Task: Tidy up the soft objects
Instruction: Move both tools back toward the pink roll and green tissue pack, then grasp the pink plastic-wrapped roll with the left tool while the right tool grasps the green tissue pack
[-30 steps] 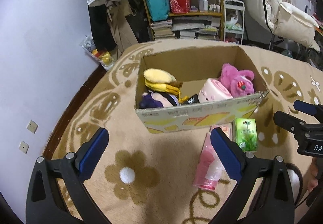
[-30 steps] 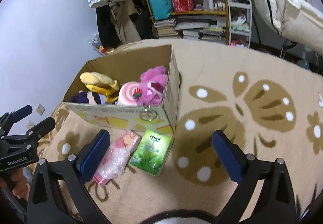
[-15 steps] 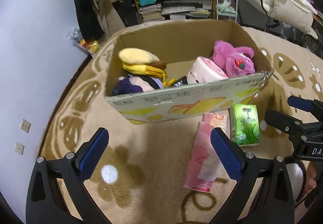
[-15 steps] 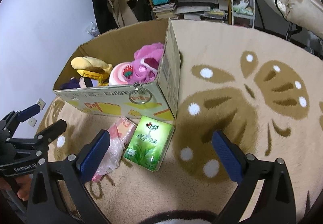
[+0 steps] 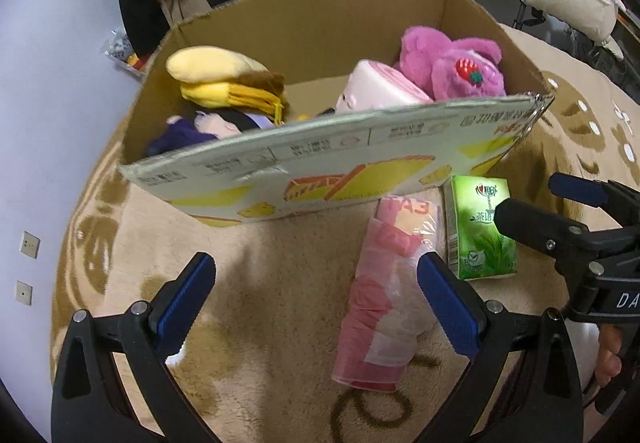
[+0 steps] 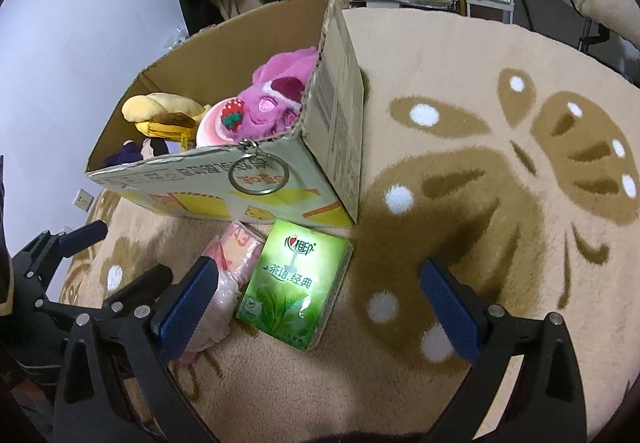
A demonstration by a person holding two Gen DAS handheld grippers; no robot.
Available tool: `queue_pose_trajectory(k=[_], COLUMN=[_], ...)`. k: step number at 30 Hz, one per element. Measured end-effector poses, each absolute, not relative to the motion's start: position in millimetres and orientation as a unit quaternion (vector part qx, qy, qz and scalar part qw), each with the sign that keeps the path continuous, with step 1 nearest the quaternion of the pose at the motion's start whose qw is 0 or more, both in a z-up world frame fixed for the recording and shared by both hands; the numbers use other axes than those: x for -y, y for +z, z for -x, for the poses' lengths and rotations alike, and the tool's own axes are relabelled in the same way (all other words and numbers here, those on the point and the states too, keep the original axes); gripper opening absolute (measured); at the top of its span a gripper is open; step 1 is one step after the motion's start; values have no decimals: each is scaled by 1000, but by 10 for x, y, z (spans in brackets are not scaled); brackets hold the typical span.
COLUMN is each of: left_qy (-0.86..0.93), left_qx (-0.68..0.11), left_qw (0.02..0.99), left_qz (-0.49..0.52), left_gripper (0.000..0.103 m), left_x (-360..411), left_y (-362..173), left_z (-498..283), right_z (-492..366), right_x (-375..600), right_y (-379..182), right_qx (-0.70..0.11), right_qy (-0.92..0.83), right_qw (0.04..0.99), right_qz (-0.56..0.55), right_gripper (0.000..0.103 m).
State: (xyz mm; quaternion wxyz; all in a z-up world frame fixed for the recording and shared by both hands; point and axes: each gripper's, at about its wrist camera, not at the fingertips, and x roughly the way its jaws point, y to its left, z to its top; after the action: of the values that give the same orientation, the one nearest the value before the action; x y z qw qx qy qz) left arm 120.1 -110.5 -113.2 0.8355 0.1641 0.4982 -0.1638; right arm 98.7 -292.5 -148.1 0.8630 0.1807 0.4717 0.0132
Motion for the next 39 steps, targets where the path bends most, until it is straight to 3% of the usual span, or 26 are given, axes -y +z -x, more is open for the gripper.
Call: queue_pose_trajectory(k=[32,35,39], left_qy=[-186,-186,-189], left_qx=[-547,-549,-560], left_qw=[797,795,789], left_qz=[-180,-177,-170], left_gripper=[100,100,100], left_x=[1345,1376,1371], left_y=[-1633,-1686,-1757], left_z=[-1169,-1217,-1240], right_z=[-1206,-1225,-1259], right_x=[2883,2820,2738], right_y=[-1785,-1778,-1838], right_qx=[-510,-508,-518], right_qy=[25,31,39], right_qw=[841,843,837], right_qz=[-179,-173,-172], right_gripper=[103,92,86])
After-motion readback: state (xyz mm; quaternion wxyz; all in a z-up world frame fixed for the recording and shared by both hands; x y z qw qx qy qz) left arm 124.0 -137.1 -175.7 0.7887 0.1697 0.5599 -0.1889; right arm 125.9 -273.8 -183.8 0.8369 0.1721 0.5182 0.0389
